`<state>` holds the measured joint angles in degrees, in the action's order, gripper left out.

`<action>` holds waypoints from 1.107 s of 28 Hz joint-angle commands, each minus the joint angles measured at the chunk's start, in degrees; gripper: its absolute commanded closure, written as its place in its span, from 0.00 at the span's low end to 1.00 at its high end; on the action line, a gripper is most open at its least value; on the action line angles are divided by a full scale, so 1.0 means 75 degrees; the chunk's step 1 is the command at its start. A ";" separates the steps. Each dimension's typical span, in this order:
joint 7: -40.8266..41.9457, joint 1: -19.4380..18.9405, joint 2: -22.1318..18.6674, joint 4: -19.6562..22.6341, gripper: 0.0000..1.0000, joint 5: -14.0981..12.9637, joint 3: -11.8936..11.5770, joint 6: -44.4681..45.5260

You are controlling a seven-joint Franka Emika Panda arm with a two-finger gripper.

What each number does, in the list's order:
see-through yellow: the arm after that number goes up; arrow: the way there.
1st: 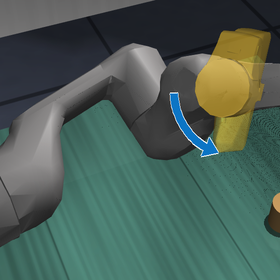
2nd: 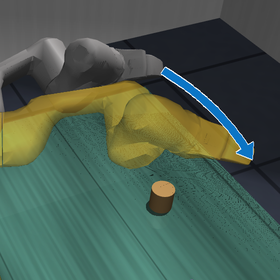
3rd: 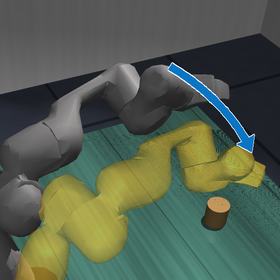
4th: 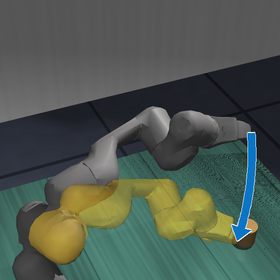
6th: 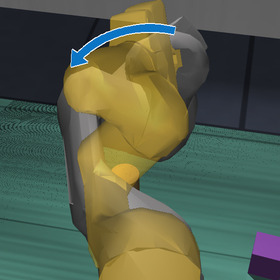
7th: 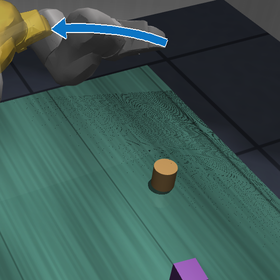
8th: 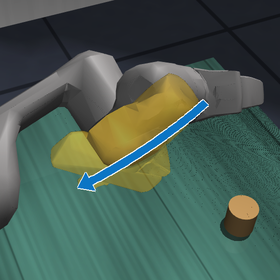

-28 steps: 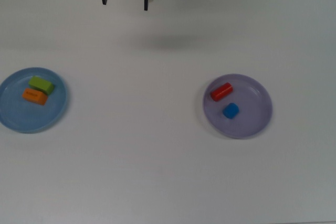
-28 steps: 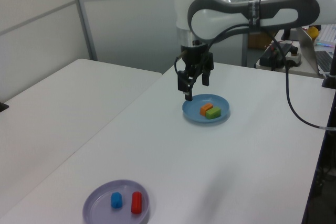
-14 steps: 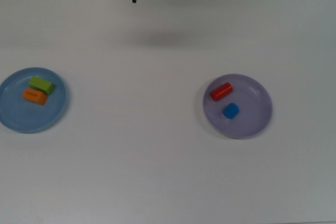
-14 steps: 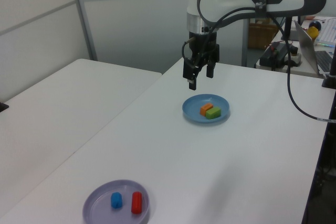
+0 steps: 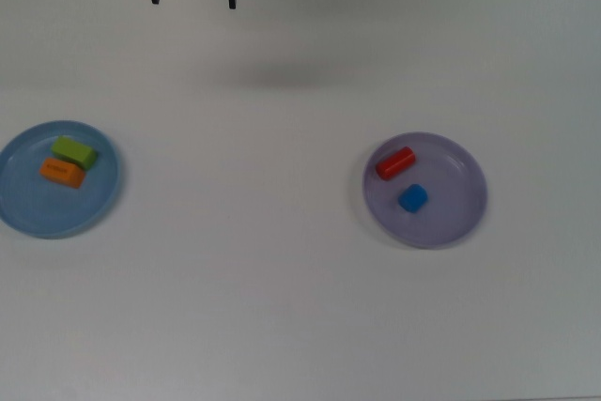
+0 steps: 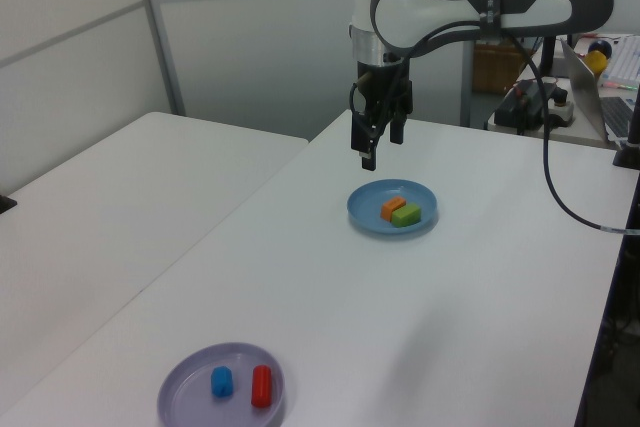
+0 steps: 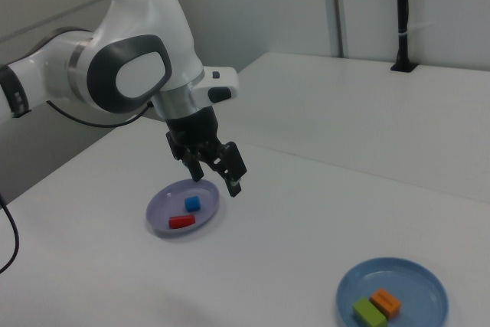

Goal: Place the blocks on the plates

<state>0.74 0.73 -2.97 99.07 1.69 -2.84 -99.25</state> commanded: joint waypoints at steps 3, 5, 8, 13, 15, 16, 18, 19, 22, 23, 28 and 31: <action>0.0113 -0.0063 0.0453 -0.0505 0.00 0.0103 0.0027 0.0108; -0.0179 -0.0086 0.0723 -0.0751 0.00 0.0091 0.0062 0.0119; -0.0624 -0.0098 0.0817 -0.0904 0.00 0.0068 0.0097 0.0131; -0.1175 -0.0238 0.0946 -0.1314 0.00 0.0289 0.0202 0.0610; -0.1386 -0.0320 0.1005 -0.1559 0.00 0.0663 0.0389 0.0985; -0.1468 -0.0321 0.1016 -0.1595 0.00 0.0677 0.0425 0.1045; -0.1691 -0.0321 0.1017 -0.1631 0.00 0.0665 0.0426 0.1057; -0.1785 -0.0309 0.1005 -0.1654 0.00 0.0642 0.0426 0.1069; -0.1856 -0.0262 0.0946 -0.1724 0.00 0.0618 0.0367 0.1069; -0.1856 -0.0262 0.0946 -0.1748 0.00 0.0618 0.0367 0.1069; -0.1774 -0.0262 0.0935 -0.1760 0.00 0.0630 0.0344 0.1057; -0.1762 -0.0262 0.0923 -0.1760 0.00 0.0630 0.0332 0.1057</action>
<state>-12.08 -0.92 3.50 87.29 5.82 -0.03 -93.06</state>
